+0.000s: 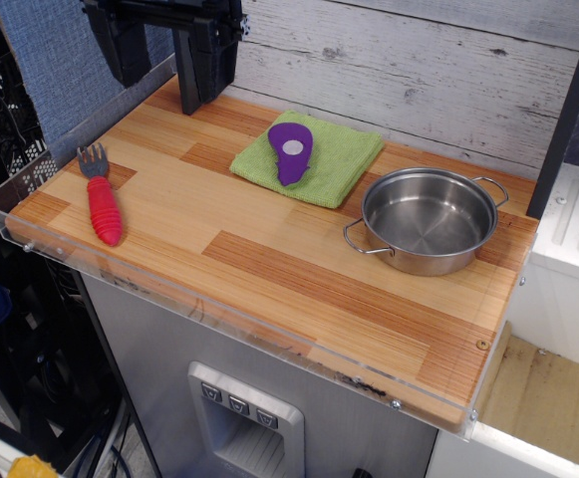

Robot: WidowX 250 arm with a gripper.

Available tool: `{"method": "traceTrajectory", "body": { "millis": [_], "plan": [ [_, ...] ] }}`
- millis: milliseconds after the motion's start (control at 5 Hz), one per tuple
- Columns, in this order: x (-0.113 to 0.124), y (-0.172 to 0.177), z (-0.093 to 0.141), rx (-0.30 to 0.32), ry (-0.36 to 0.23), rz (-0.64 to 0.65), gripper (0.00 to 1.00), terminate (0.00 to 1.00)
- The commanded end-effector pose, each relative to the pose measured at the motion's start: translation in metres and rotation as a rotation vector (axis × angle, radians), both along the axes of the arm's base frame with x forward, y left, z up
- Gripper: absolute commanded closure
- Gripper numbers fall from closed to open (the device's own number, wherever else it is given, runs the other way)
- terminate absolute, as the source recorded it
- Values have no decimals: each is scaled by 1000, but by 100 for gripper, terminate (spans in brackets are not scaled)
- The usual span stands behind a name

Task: Put the eggplant in the pan

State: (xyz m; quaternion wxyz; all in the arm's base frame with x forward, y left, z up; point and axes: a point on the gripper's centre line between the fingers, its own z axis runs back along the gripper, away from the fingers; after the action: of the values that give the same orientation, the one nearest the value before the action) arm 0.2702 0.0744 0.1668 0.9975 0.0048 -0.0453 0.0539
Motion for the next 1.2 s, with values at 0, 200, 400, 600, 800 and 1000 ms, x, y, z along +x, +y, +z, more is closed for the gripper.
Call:
{"method": "traceTrajectory", "body": {
  "millis": [0, 200, 400, 600, 800, 1000],
  "plan": [
    [0, 0, 0, 0, 0, 0, 0, 0],
    [25, -10, -8, 12, -14, -32, 0, 0],
    [61, -8, -19, 62, -50, 8, 0, 0],
    [88, -2, -43, 126, -37, 14, 0, 0],
    [106, -4, -67, 179, -19, 28, 0, 0],
    [115, -7, -90, 144, 0, 39, 0, 0]
  ]
}}
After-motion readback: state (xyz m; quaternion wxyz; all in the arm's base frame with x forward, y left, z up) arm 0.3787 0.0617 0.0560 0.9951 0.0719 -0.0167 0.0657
